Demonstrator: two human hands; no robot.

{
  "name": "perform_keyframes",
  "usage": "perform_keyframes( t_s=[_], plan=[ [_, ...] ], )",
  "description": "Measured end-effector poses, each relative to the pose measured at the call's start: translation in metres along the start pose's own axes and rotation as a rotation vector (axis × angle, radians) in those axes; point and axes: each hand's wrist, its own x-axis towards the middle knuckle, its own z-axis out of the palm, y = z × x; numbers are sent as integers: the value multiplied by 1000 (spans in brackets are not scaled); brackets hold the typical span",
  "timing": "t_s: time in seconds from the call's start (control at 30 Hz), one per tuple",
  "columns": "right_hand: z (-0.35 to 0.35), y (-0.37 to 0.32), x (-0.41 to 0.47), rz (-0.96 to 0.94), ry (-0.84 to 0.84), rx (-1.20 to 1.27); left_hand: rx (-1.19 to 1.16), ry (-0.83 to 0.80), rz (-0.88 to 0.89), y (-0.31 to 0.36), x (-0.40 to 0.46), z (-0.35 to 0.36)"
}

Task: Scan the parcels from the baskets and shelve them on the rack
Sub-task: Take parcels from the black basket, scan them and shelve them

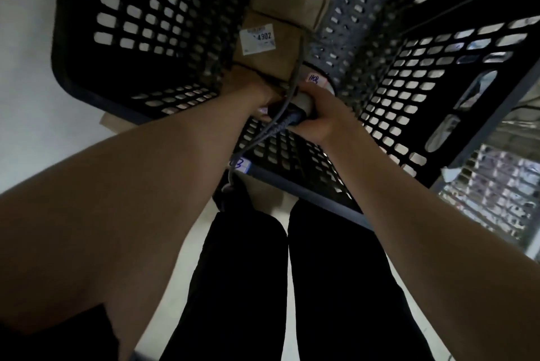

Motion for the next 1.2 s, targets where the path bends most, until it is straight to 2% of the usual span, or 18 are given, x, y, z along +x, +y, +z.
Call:
perform_keyframes(
  t_s=[0.13,0.2,0.33,0.53,0.7,0.87,1.07,1.2],
  plan=[
    [-6,3,1,4,-23,-22,-47,66,-52,-2,0,1],
    [-10,6,-13,-1,-19,-17,-16,48,-29,-2,-8,-6],
    [-19,9,-53,-34,46,105,18,51,4,-3,-41,-42],
    [-26,22,-148,-132,97,160,93,201,92,-14,-131,-114],
    [-15,33,-259,-261,12,142,-114,261,169,-25,-234,-179],
    [18,59,-385,-372,-169,-80,-402,377,224,-35,-360,-235],
    [69,108,-533,-719,-355,-531,-547,532,249,-55,-505,-281],
    [99,141,-617,-908,-379,-800,-671,656,329,-74,-587,-307]
  ],
)
